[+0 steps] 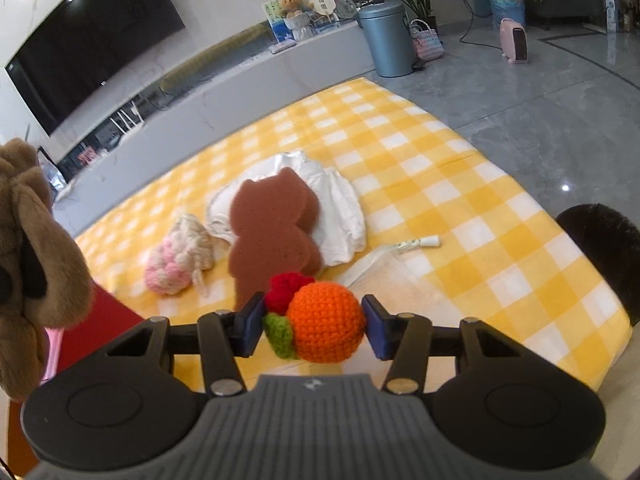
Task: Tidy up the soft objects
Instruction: 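Carry the plush dog and crocheted orange over the white box with both tools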
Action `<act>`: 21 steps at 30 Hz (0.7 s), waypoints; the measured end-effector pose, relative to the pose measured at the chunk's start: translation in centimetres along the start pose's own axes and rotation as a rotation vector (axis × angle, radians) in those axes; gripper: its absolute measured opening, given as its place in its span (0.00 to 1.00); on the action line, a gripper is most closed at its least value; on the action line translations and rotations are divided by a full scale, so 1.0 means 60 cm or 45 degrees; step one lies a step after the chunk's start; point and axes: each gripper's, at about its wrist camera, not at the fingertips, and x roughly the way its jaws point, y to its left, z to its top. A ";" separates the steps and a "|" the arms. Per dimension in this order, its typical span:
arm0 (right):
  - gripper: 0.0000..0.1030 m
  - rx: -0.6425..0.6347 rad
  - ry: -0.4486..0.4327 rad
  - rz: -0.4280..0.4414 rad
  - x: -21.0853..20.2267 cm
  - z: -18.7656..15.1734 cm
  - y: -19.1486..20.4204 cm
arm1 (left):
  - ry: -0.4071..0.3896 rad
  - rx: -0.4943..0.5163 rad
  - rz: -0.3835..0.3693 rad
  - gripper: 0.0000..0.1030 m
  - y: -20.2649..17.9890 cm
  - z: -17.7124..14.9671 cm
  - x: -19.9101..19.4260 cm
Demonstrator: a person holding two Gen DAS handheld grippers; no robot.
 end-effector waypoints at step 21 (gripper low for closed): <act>0.50 -0.273 -0.237 0.519 -0.144 -0.017 0.218 | 0.035 -0.535 0.228 0.52 0.284 -0.164 -0.113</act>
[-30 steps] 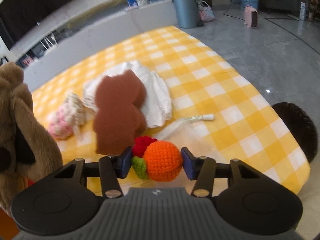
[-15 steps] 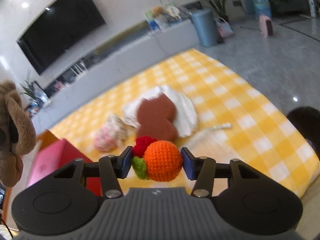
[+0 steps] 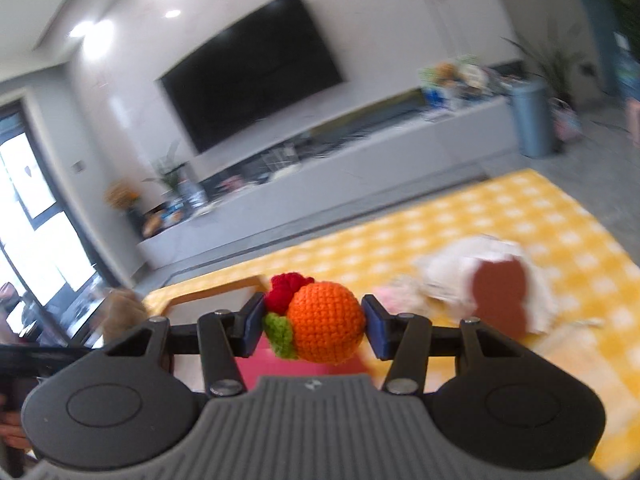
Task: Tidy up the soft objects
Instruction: 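Carry the plush dog and crocheted orange over the white box with both tools, then open the left tool to drop the plush dog while the right tool lowers the orange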
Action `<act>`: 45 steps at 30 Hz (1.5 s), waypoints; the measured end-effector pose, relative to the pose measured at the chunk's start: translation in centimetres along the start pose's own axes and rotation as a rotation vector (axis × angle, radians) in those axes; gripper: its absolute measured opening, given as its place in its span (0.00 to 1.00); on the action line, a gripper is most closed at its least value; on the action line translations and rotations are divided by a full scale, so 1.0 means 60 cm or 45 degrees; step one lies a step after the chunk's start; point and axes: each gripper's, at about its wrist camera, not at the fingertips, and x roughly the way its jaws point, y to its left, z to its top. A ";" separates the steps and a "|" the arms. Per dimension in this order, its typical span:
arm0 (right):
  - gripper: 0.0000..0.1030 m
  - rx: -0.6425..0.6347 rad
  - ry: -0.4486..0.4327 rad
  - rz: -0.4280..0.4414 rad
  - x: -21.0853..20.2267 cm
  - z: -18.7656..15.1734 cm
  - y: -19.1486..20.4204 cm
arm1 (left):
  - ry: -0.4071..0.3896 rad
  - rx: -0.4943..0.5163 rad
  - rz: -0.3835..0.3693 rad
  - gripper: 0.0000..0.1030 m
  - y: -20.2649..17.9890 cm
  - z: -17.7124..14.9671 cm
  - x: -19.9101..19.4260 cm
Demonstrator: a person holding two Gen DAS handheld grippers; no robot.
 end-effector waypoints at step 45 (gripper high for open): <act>0.49 -0.766 0.763 0.009 0.334 -0.159 0.322 | -0.089 -0.200 0.278 0.86 0.172 -0.013 -0.033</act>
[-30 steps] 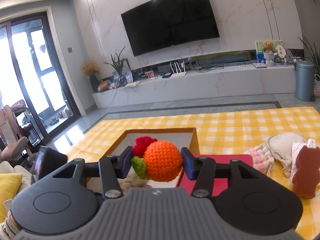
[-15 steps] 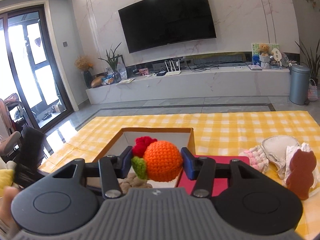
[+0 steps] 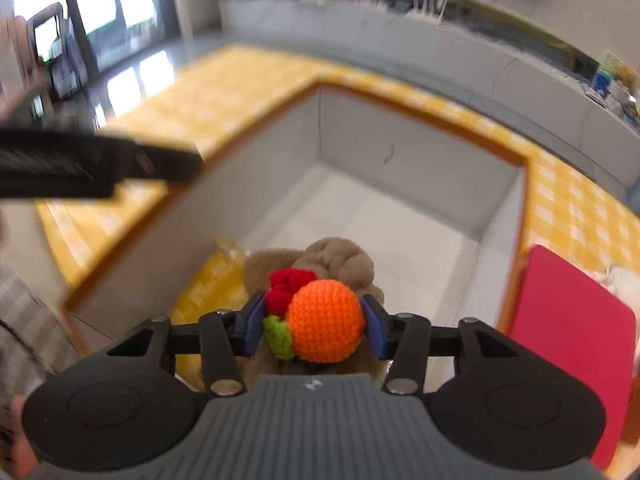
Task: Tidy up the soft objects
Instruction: 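Open the left tool to drop the plush dog while the right tool lowers the orange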
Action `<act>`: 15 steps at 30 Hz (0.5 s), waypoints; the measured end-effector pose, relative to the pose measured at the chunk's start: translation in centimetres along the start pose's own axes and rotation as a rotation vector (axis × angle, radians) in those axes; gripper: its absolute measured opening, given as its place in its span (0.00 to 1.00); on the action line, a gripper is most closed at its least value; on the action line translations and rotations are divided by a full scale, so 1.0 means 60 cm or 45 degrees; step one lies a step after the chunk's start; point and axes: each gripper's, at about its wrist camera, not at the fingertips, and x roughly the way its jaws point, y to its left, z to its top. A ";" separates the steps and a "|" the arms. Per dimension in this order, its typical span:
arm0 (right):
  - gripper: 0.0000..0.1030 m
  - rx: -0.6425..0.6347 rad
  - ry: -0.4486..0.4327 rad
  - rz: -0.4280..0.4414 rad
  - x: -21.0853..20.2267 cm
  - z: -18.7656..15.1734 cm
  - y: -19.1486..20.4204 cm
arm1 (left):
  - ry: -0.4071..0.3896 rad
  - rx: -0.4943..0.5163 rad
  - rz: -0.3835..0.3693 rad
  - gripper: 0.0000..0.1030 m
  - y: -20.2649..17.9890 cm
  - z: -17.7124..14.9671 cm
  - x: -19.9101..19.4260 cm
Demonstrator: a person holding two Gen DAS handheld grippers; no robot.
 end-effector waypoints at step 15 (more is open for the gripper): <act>0.48 -0.208 -0.131 -0.203 -0.071 0.053 0.047 | -0.127 -0.084 0.122 0.86 0.082 0.021 -0.034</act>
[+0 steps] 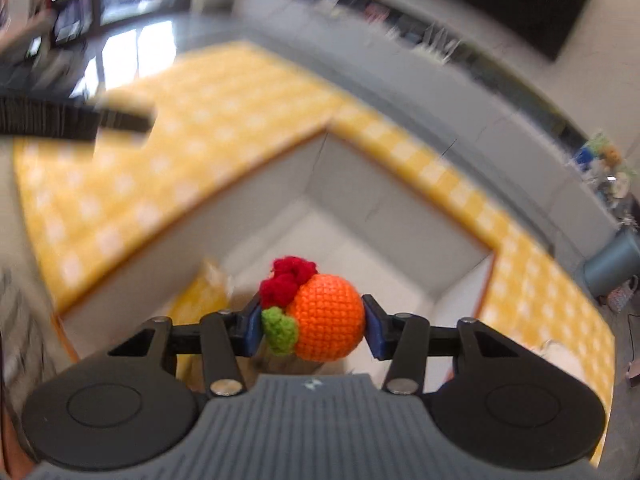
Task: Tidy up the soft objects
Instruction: 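Open the left tool to drop the plush dog while the right tool lowers the orange, then open the right tool to drop the crocheted orange into the box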
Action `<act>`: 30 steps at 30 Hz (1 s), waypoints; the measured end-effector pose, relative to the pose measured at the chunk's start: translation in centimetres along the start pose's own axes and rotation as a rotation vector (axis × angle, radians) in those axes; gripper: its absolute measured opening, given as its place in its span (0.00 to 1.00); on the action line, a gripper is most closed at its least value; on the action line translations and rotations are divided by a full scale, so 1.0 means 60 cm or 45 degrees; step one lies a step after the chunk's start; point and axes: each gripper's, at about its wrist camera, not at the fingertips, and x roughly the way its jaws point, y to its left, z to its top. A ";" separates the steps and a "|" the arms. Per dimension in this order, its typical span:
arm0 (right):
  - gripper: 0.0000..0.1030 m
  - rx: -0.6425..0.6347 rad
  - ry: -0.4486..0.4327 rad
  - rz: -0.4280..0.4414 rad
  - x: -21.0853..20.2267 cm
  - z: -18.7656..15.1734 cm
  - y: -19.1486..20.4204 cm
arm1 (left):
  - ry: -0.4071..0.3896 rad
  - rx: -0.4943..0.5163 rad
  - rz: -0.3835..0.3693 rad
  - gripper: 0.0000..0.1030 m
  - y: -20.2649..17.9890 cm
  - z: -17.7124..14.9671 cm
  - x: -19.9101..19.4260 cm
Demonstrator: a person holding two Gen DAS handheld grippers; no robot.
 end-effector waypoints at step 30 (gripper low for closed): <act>0.76 -0.229 0.265 0.204 0.231 0.034 0.071 | 0.123 -0.142 -0.034 0.86 0.017 -0.005 0.047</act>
